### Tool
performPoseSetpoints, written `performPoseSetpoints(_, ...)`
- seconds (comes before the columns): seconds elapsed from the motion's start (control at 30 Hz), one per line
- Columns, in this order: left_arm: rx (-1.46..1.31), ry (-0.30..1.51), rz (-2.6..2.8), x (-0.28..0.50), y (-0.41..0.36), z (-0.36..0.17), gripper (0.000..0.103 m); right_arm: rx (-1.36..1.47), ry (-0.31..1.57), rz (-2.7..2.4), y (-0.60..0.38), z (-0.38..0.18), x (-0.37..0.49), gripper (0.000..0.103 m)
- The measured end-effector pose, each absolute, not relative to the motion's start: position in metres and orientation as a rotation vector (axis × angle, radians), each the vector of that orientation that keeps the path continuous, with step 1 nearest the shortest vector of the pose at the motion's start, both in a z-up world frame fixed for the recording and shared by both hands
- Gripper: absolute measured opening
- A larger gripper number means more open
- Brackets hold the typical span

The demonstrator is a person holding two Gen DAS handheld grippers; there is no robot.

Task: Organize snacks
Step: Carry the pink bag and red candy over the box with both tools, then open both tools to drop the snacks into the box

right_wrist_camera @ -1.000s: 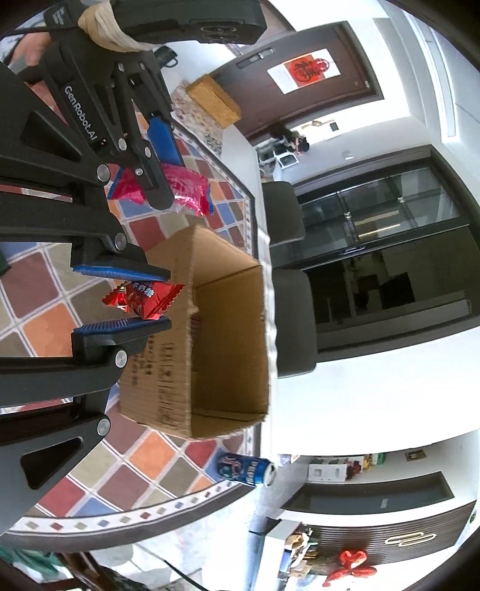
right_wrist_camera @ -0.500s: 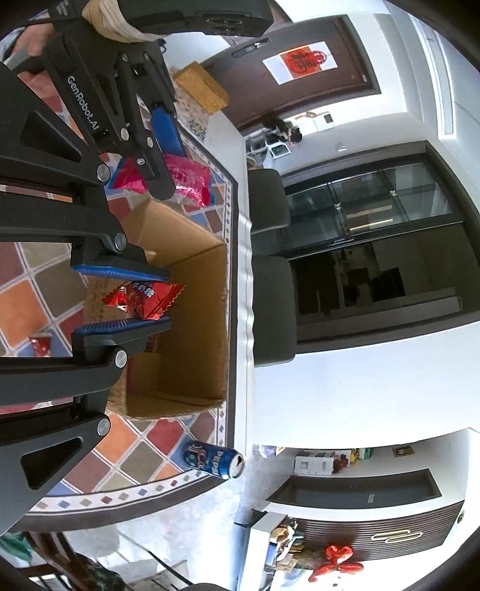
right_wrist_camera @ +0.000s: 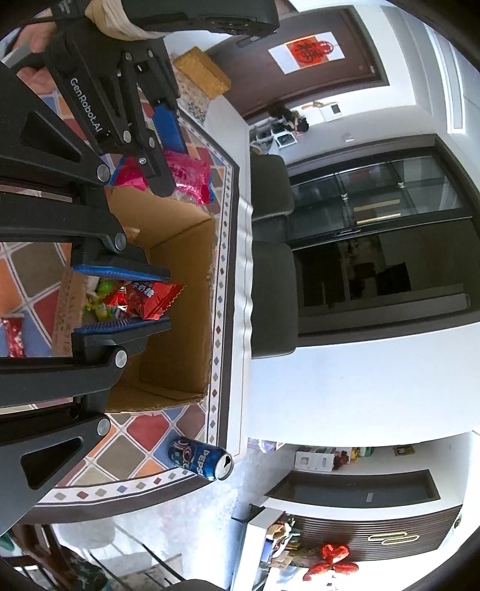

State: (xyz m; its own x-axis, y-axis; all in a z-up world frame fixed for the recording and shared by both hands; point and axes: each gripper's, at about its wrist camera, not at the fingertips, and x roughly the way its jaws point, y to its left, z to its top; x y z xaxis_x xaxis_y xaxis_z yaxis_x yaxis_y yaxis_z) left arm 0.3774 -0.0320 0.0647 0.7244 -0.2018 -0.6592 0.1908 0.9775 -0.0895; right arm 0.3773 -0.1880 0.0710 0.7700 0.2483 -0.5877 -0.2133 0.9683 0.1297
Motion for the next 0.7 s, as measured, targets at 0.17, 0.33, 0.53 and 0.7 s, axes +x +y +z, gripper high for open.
performPoseSetpoints(0.17, 0.0, 0.731, -0.203, 0.389, -0.037, 0.061, 0.044, 0.049, 0.656, 0.221, -0.189, 0.067, 0.39, 0.02)
performPoseSetpoints(0.33, 0.044, 0.704, -0.177, 0.382, -0.041, 0.064, 0.052, 0.054, 0.682, 0.185, -0.191, 0.061, 0.395, 0.035)
performPoseSetpoints(0.53, 0.022, 0.697, -0.18, 0.36, -0.034, 0.066, 0.058, 0.046, 0.695, 0.182, -0.192, 0.056, 0.382, 0.035)
performPoseSetpoints(0.7, -0.004, 0.694, -0.19, 0.334, -0.029, 0.066, 0.059, 0.032, 0.686, 0.193, -0.19, 0.059, 0.358, 0.038)
